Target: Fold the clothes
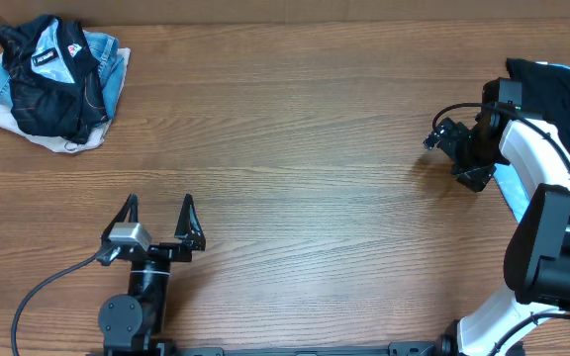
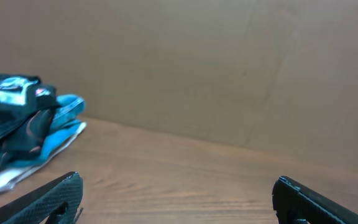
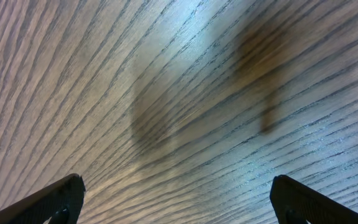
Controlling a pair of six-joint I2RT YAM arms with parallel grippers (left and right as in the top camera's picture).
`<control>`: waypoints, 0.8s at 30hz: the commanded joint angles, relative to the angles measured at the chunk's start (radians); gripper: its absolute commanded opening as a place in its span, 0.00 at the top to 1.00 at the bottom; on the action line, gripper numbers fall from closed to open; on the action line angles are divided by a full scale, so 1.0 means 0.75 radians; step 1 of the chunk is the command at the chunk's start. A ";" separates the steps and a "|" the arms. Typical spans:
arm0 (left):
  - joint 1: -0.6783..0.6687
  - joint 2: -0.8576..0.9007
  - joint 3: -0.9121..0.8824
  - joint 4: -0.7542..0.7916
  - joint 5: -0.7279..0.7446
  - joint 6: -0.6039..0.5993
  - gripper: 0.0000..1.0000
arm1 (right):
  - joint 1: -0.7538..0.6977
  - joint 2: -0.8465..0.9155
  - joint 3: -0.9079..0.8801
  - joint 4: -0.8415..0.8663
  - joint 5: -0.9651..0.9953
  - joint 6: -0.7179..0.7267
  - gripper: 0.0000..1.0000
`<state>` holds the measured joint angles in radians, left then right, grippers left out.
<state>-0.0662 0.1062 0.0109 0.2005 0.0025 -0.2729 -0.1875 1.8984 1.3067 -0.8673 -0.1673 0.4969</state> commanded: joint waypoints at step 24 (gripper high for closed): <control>-0.006 -0.136 -0.008 -0.366 -0.063 0.160 0.00 | 0.001 -0.043 -0.005 0.004 0.013 -0.005 0.00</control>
<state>-0.0662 0.0147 0.0082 -0.0769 -0.0315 -0.1780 -0.1875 1.8984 1.3067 -0.8669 -0.1677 0.4969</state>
